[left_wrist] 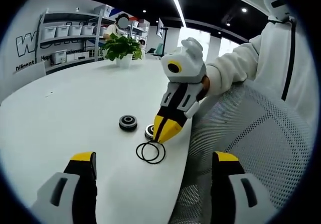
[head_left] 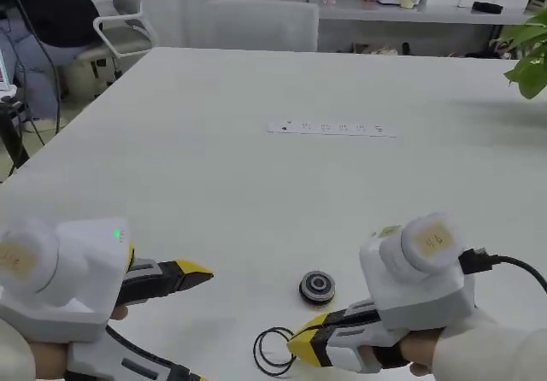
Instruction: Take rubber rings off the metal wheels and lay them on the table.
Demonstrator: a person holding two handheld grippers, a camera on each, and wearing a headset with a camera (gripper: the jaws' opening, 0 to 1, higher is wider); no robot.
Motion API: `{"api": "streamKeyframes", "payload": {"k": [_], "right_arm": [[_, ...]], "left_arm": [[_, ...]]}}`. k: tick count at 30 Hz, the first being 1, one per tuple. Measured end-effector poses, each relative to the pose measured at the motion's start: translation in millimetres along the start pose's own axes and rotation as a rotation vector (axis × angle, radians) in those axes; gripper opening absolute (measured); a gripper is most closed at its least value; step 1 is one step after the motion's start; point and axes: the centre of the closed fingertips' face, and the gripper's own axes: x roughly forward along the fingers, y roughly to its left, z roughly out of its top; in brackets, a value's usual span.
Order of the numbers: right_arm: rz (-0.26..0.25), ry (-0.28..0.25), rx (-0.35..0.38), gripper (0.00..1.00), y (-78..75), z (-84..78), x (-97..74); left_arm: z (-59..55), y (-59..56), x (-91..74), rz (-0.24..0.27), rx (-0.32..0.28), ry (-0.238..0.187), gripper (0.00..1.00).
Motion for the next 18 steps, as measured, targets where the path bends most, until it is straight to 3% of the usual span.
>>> {"api": "streamKeyframes", "payload": {"k": [6,12,18], "right_arm": [[-0.002,0.008,-0.009,0.07,-0.4,-1.0,0.3],[0.045,-0.002,-0.072,0.18,11.8,0.9,4.5],[0.035,0.020,-0.126,0.24,12.0,-2.5,6.1]], "left_arm": [[-0.8,-1.2,0.5,-0.004,-0.005,0.006,0.93],[-1.7,-1.5,0.7,-0.005,-0.009,0.011,0.92],[-1.9,-2.2,1.0,-0.008,-0.013,0.012,0.91]]}}
